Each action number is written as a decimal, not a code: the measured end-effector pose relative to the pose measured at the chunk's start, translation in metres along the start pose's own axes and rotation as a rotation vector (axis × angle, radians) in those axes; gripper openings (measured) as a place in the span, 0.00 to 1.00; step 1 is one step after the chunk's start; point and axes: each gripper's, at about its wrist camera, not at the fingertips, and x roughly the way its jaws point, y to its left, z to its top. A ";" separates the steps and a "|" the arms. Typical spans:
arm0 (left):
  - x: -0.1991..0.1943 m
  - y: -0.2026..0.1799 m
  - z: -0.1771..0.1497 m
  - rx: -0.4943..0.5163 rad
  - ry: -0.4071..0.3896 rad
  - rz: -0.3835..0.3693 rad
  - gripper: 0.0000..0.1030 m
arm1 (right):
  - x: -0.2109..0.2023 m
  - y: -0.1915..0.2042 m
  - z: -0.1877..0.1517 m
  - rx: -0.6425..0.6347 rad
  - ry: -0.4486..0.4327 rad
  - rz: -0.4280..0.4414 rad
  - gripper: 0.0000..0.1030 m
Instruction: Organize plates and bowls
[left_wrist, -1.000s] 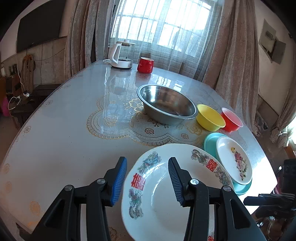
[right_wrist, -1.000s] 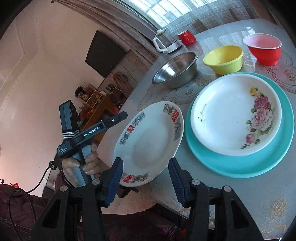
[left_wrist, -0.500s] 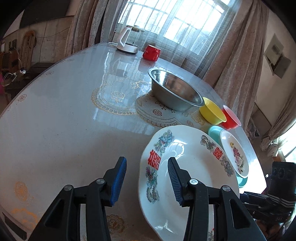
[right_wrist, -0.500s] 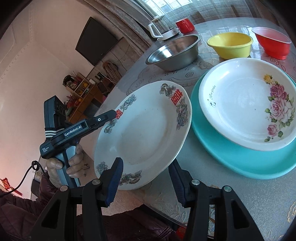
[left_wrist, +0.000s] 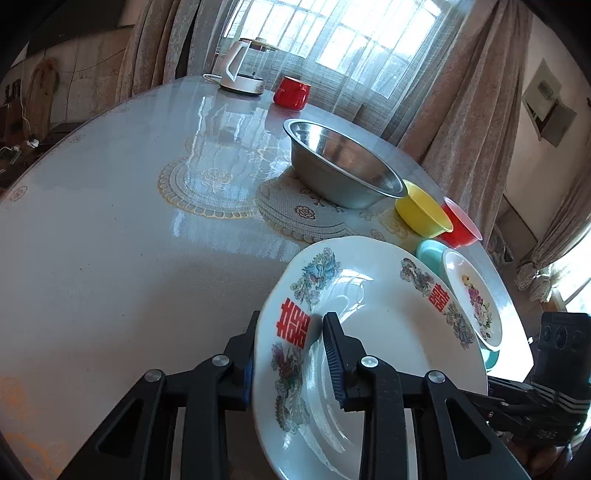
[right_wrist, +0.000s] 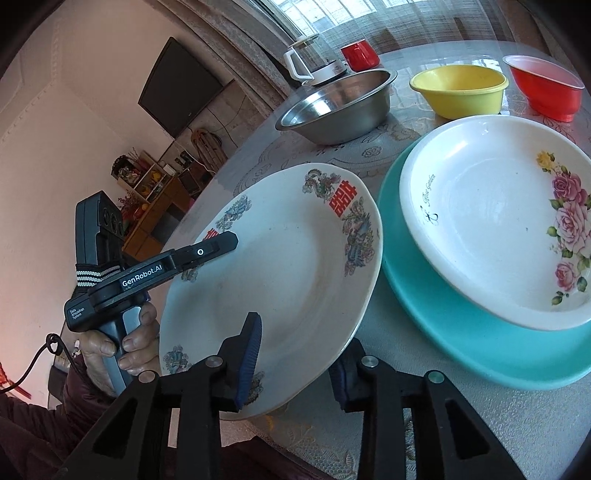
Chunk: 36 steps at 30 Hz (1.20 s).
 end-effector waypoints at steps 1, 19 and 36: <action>0.000 0.000 0.000 -0.002 0.005 -0.001 0.30 | 0.000 -0.001 0.000 0.006 0.002 0.005 0.34; -0.020 -0.009 -0.013 0.057 -0.055 0.035 0.29 | -0.002 0.023 0.001 -0.127 0.024 -0.141 0.32; -0.037 -0.037 -0.005 0.135 -0.110 0.016 0.29 | -0.027 0.023 0.002 -0.143 -0.047 -0.139 0.32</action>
